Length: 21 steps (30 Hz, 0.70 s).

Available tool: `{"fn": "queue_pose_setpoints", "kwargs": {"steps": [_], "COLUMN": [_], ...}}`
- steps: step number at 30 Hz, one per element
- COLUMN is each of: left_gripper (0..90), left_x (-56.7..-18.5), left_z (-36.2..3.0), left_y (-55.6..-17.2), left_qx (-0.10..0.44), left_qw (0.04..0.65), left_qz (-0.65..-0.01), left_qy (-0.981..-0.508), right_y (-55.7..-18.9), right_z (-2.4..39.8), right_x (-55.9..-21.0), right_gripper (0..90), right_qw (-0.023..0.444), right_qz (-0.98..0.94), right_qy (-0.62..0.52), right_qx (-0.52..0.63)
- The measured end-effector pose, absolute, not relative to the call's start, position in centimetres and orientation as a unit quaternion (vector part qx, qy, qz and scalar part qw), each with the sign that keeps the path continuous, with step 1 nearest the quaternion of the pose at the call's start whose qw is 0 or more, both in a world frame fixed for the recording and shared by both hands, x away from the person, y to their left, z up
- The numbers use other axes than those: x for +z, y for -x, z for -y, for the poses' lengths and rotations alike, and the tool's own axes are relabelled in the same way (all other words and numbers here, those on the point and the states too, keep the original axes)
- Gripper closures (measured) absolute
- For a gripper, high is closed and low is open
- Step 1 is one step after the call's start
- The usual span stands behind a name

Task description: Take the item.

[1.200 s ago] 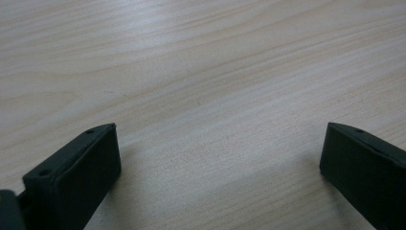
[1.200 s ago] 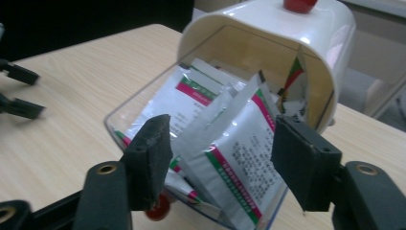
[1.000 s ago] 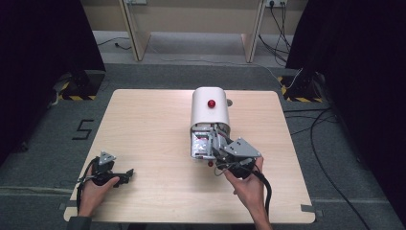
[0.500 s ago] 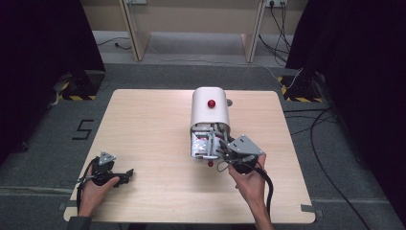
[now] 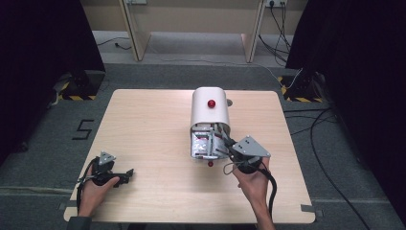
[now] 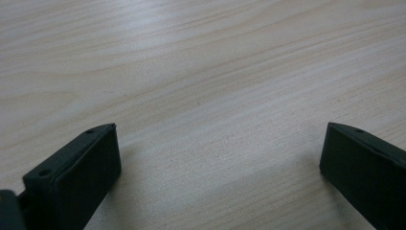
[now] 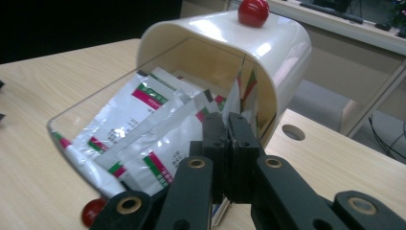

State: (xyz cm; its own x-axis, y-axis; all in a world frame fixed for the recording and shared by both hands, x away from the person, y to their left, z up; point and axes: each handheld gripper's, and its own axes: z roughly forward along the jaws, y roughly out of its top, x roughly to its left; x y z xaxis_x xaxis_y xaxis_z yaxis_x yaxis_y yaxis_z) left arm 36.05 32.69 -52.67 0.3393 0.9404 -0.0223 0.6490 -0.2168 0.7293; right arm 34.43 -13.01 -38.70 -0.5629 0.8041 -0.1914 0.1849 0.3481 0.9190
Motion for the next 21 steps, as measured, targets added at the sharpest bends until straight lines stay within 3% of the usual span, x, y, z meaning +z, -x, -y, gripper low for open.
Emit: {"fn": "queue_pose_setpoints", "kwargs": {"steps": [8, 21], "left_gripper": [0.0, 0.0], "left_x": [-52.7, -52.7], "left_z": [-32.7, -32.7], "left_y": [-36.0, -36.0], "left_qx": [0.22, 0.22], "left_qw": [0.331, 0.331], "left_qz": [-0.531, -0.531], "left_qy": [-0.749, -0.749], "right_y": [-32.6, -31.6], "right_z": [14.7, 16.2], "right_x": [-37.5, -36.8], "right_gripper": [89.4, 89.5], "right_qw": [0.306, 0.316], "right_qz": [-0.733, -0.725], "right_qy": [-0.319, -0.318], "right_qx": [0.516, 0.522]}}
